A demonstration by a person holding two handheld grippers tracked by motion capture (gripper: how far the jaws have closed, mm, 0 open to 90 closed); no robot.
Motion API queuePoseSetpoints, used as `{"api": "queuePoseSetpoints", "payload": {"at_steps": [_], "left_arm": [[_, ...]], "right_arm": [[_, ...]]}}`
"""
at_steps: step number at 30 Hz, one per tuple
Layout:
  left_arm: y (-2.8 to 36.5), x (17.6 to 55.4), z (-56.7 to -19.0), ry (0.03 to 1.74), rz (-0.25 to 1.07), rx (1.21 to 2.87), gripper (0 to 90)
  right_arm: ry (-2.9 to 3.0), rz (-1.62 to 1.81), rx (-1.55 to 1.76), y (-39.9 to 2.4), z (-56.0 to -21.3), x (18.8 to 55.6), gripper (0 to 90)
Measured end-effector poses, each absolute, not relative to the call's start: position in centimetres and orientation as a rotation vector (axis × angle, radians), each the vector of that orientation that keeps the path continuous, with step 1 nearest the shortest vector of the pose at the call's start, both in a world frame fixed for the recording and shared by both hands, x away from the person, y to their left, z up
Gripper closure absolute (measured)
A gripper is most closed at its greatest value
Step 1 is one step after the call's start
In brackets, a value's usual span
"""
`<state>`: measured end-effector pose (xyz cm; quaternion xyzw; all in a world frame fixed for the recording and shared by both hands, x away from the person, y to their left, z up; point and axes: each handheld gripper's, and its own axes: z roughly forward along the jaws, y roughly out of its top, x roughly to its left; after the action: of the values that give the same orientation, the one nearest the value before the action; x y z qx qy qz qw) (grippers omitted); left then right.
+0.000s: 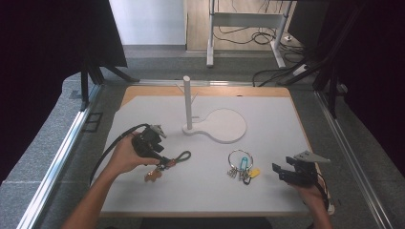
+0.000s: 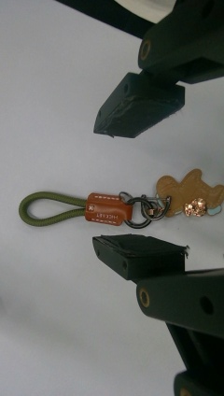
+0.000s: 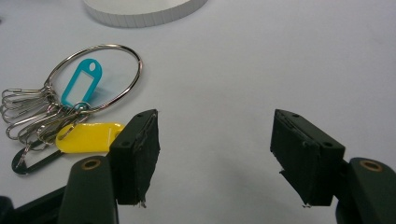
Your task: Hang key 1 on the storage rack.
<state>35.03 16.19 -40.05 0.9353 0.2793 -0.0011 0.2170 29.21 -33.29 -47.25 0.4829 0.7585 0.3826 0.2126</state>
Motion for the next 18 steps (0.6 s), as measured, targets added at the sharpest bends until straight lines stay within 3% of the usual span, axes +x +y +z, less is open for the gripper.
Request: {"api": "queuePoseSetpoints", "payload": {"at_steps": [18], "left_arm": [[14.2, 38.0, -43.4, 0.777, -0.078, 2.735, 48.1]], "right_arm": [[2.114, 1.025, 1.344, -33.1, -47.5, 29.3, 33.5]]}}
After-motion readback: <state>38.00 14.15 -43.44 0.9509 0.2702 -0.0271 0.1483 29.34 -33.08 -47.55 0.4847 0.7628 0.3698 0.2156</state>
